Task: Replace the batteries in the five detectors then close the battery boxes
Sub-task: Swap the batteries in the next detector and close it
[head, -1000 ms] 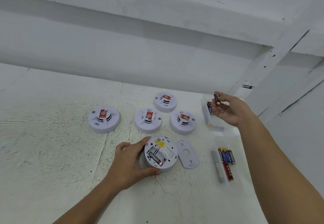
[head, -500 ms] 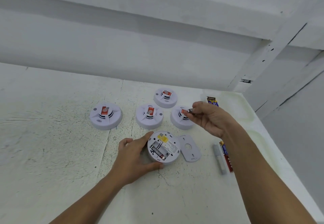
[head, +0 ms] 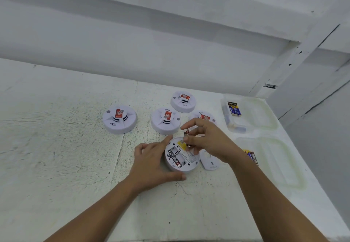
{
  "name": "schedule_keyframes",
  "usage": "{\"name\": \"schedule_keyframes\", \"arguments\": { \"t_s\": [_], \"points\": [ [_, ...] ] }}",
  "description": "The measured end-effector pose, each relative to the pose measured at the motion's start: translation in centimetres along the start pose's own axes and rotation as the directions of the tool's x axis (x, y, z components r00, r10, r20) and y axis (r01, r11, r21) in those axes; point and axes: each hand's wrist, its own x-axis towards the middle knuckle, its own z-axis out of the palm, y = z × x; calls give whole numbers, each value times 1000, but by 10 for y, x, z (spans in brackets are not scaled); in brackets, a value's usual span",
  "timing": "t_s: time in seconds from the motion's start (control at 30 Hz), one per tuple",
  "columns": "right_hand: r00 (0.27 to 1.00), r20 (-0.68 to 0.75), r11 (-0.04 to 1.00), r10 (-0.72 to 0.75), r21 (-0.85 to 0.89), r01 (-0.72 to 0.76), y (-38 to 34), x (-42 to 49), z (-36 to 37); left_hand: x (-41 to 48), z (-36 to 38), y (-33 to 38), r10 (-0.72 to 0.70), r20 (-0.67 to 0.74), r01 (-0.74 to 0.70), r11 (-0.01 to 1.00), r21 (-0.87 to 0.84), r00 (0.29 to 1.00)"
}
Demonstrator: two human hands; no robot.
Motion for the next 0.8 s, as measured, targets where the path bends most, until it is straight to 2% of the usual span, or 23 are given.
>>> {"name": "schedule_keyframes", "arguments": {
  "t_s": [0.23, 0.57, 0.8],
  "points": [
    [992, -54, 951, -113, -296, 92, 6, -5, 15, 5, 1, 6, -20, 18, 20, 999, 33, 1000],
    [984, -73, 963, -163, -227, 143, 19, -4, 21, 11, 5, 13, -16, -39, 20, 993, 119, 999],
    [972, 22, 907, -236, -354, 228, 15, 0, 22, 12, 10, 11, 11, -86, -1, 993, 114, 996]
  ]
}}
